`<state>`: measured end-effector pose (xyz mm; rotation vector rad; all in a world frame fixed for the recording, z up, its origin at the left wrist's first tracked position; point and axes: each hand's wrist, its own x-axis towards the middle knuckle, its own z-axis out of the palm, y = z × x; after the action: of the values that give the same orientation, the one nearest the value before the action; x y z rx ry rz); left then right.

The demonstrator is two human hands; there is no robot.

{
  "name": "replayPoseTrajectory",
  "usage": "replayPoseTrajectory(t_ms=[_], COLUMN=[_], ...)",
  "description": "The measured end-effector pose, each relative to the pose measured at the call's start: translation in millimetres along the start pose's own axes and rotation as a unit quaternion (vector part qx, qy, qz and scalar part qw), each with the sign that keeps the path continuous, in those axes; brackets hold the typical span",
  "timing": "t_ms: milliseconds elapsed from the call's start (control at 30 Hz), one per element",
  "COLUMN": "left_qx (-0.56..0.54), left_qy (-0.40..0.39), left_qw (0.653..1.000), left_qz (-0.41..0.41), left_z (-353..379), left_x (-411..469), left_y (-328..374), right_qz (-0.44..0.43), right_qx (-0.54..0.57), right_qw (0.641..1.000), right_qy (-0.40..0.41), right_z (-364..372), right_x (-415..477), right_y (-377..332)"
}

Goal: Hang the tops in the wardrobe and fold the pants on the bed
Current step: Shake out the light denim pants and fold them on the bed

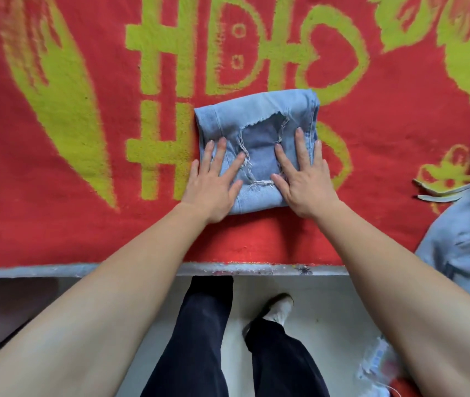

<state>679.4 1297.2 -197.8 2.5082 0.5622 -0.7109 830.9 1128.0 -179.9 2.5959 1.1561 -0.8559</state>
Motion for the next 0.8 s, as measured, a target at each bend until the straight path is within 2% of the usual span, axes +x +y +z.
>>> replayPoseTrajectory(t_ms=[100, 167, 267, 333, 433, 533, 567, 633, 667, 700, 733, 800], left_qx=[0.001, -0.005, -0.054, -0.136, -0.262, -0.382, -0.441, -0.565, -0.6, -0.61, -0.598, -0.528], left_qy=[-0.026, -0.017, 0.06, 0.128, 0.207, 0.205, 0.192, 0.165, 0.162, 0.172, 0.194, 0.243], left_qw=[1.0, 1.0, 0.996, 0.976, 0.904, 0.807, 0.758, 0.629, 0.58, 0.559, 0.567, 0.634], left_qz=[0.004, 0.003, -0.033, -0.108, -0.265, -0.401, -0.441, -0.508, -0.526, -0.534, -0.532, -0.51], left_z=[-9.2, -16.3, -19.8, -16.2, -6.7, 7.4, 11.5, 15.6, 16.8, 16.7, 15.9, 11.8], left_x=[-2.5, -7.0, -22.9, -38.8, -62.1, -75.2, -76.1, -74.3, -72.8, -70.4, -67.3, -59.1], left_y=[0.5, 3.7, 21.7, 42.8, 75.4, 97.5, 102.7, 111.4, 114.7, 116.2, 115.6, 104.7], right_qz=[-0.005, -0.015, -0.035, -0.048, -0.04, -0.015, -0.007, 0.012, 0.029, 0.054, 0.084, 0.146], right_qx=[0.004, 0.016, 0.091, 0.151, 0.211, 0.251, 0.263, 0.297, 0.32, 0.343, 0.366, 0.412], right_qw=[0.999, 0.999, 0.995, 0.987, 0.975, 0.964, 0.96, 0.947, 0.939, 0.93, 0.92, 0.897], right_qy=[-0.037, -0.041, -0.008, 0.023, 0.05, 0.088, 0.1, 0.119, 0.123, 0.121, 0.111, 0.062], right_z=[-15.0, -28.6, -42.1, -44.9, -44.6, -45.4, -45.5, -44.1, -42.6, -41.2, -40.2, -38.3], right_x=[-2.4, -4.6, -13.2, -20.1, -22.7, -16.7, -15.2, -13.7, -14.5, -15.3, -15.2, -13.3], right_y=[0.0, 1.8, 6.4, 9.0, 8.5, 4.1, 1.9, -2.7, -3.5, -3.2, -1.8, 4.2])
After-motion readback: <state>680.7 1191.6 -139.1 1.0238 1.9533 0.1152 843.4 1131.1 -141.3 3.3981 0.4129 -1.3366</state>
